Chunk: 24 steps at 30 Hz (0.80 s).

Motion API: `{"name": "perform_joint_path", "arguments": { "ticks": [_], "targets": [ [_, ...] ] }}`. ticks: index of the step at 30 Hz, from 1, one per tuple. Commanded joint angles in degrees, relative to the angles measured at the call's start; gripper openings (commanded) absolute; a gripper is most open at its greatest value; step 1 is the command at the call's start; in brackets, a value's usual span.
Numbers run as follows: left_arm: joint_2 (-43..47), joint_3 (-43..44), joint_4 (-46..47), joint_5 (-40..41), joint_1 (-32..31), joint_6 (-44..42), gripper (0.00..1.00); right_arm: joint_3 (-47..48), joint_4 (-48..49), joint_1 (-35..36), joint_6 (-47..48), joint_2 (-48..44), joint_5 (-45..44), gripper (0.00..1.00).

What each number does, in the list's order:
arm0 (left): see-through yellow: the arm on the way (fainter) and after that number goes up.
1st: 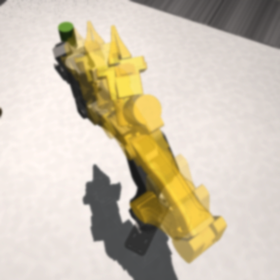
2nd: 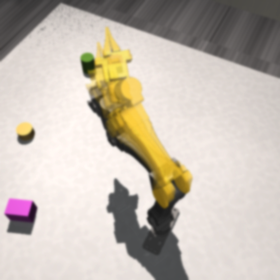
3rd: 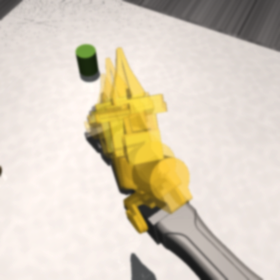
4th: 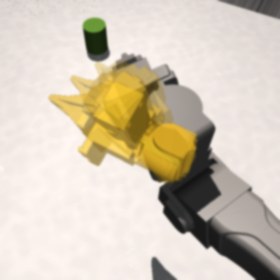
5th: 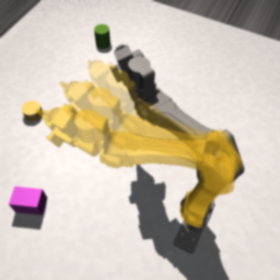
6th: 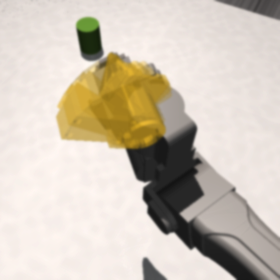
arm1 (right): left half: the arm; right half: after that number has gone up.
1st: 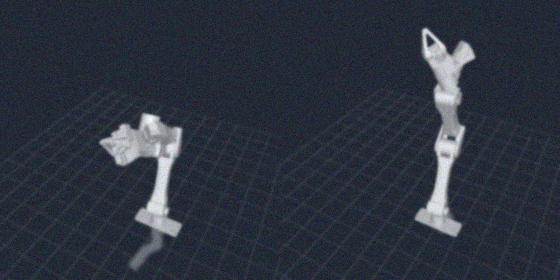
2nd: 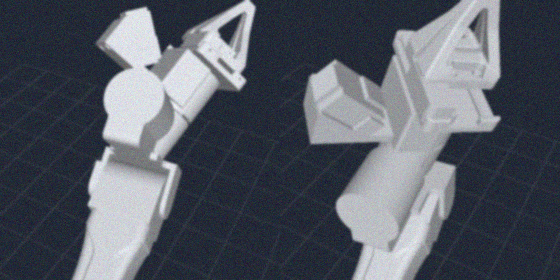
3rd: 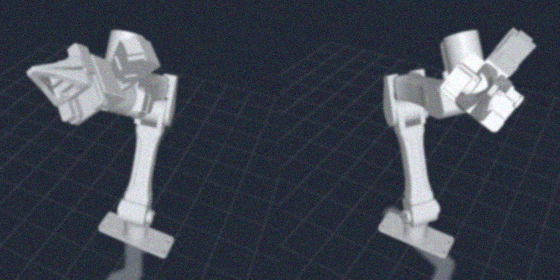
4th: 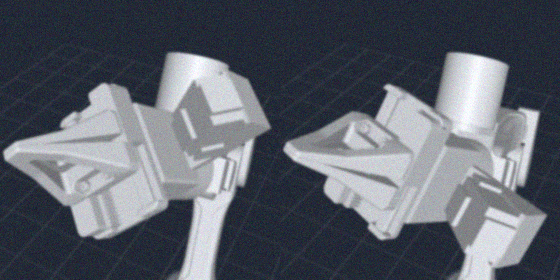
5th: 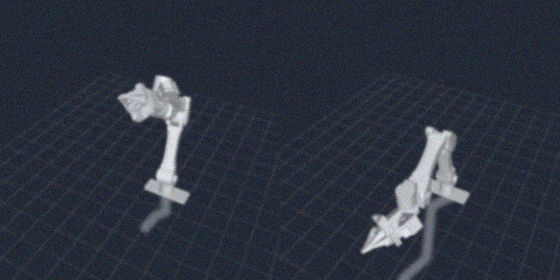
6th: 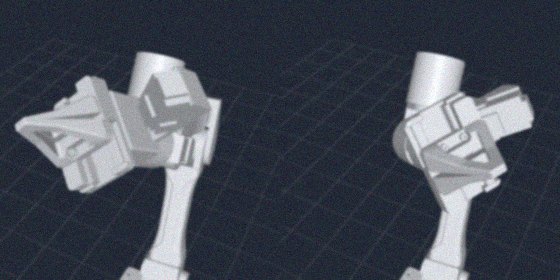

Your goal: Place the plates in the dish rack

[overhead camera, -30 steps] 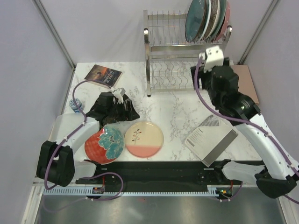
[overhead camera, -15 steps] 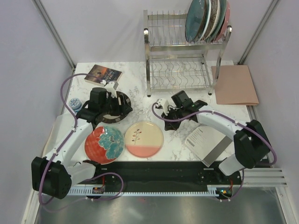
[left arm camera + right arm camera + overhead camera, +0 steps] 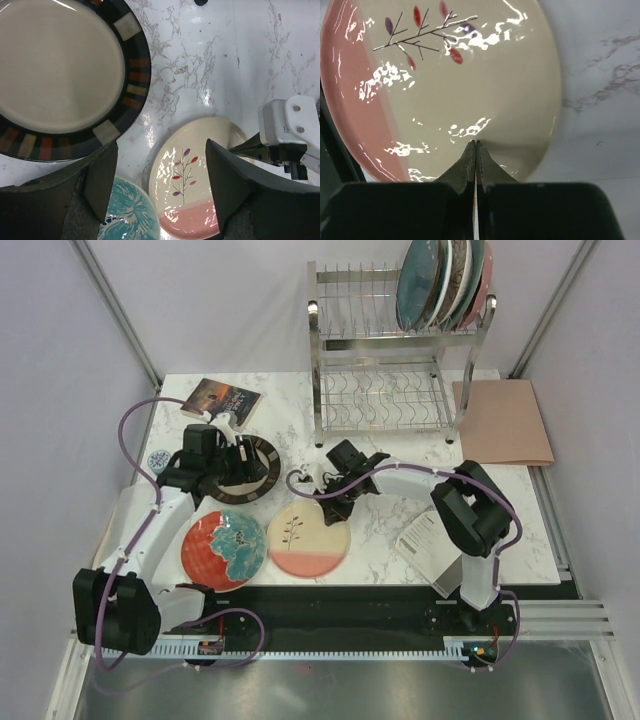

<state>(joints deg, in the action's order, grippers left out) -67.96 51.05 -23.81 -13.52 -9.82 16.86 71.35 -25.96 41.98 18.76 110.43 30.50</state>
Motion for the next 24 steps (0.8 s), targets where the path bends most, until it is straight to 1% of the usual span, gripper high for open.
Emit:
{"name": "perform_joint_path", "arguments": {
  "ticks": [1, 4, 8, 10, 14, 16, 17, 18, 19, 21, 24],
  "targets": [
    [-1.4, 1.3, 0.8, -1.1, 0.1, 0.9, 0.79, -0.7, 1.2, -2.7, -0.5, -0.4, -7.2, 0.0],
    [-3.0, 0.2, 1.7, -4.8, 0.1, 1.0, 0.8, -3.5, 0.4, -6.4, -0.1, -2.1, -10.9, 0.0],
    [-5.3, -3.2, 4.8, -11.1, -0.2, 2.3, 0.81, -6.6, -0.9, -13.3, 1.0, -2.9, -13.9, 0.0],
    [-7.1, -4.5, 7.1, -12.2, -0.5, 2.8, 0.81, -7.2, -0.9, -15.8, 1.5, -3.3, -15.3, 0.0],
    [-10.6, -6.2, 11.5, -14.9, -1.6, 2.9, 0.81, -7.7, -0.8, -16.8, 2.2, -4.4, -14.4, 0.0],
    [-13.1, -6.1, 13.3, -16.3, -3.2, 2.8, 0.8, -6.7, -1.5, -16.8, 0.1, -6.8, -10.6, 0.15],
    [-13.9, -5.7, 14.8, -18.2, -3.7, 2.7, 0.8, -6.1, -1.9, -16.9, -1.2, -8.2, -9.2, 0.24],
    [-15.0, -5.3, 15.1, -18.7, -5.0, 2.7, 0.79, -5.4, -3.1, -16.9, -2.5, -11.2, -8.2, 0.41],
    [-15.9, -4.8, 15.4, -19.4, -5.6, 2.7, 0.77, -4.2, -3.5, -17.3, -5.2, -12.8, -7.2, 0.48],
    [-18.2, -4.4, 17.4, -20.8, -6.9, 3.3, 0.76, -3.9, -5.3, -18.8, -7.1, -16.9, -1.7, 0.62],
    [-21.8, -4.0, 19.3, -21.6, -7.7, 5.0, 0.72, -7.1, -5.8, -23.1, -12.1, -20.8, 3.5, 0.68]
  ]
}}
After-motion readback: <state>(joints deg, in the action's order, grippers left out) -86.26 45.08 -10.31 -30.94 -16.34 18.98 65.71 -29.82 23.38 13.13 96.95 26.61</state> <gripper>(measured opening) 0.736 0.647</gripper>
